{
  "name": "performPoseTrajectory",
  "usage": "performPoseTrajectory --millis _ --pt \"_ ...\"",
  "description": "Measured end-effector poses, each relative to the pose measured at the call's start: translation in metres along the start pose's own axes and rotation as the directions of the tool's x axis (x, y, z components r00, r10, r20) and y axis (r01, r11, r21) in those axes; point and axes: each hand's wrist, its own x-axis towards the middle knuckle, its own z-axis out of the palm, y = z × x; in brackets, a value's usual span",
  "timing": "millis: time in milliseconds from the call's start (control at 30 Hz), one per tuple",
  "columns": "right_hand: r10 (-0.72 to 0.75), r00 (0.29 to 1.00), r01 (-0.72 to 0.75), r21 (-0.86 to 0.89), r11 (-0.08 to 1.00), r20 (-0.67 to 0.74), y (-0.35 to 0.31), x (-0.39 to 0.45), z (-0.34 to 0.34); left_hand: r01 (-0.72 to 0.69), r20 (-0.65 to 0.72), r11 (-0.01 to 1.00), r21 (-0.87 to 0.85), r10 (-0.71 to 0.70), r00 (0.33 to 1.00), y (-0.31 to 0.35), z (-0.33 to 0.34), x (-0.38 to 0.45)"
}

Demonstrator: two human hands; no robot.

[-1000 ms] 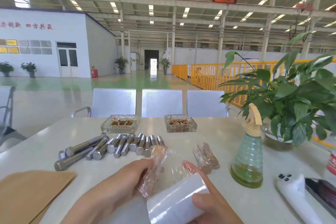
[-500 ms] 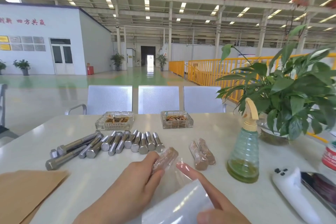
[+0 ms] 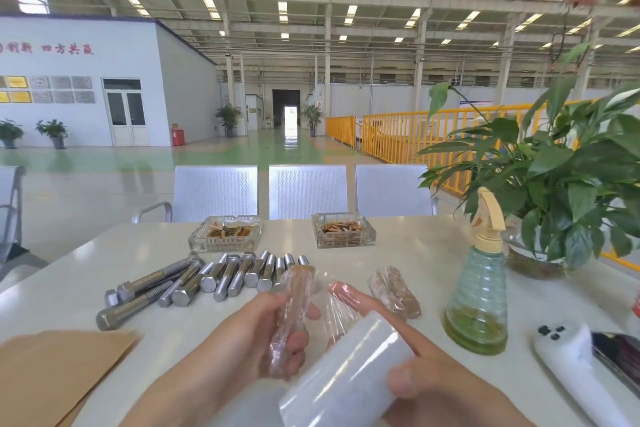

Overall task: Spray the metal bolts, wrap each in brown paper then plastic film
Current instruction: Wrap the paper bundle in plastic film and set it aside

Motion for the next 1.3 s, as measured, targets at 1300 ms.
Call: performPoseTrajectory --millis 1300 --pt "-0.154 0.865 -0.203 0.616 0.761 0.477 0.029 -0.038 -0.005 -0.159 -0.177 0.888 0.431 0.255 0.95 -0.009 0.001 -0.002"
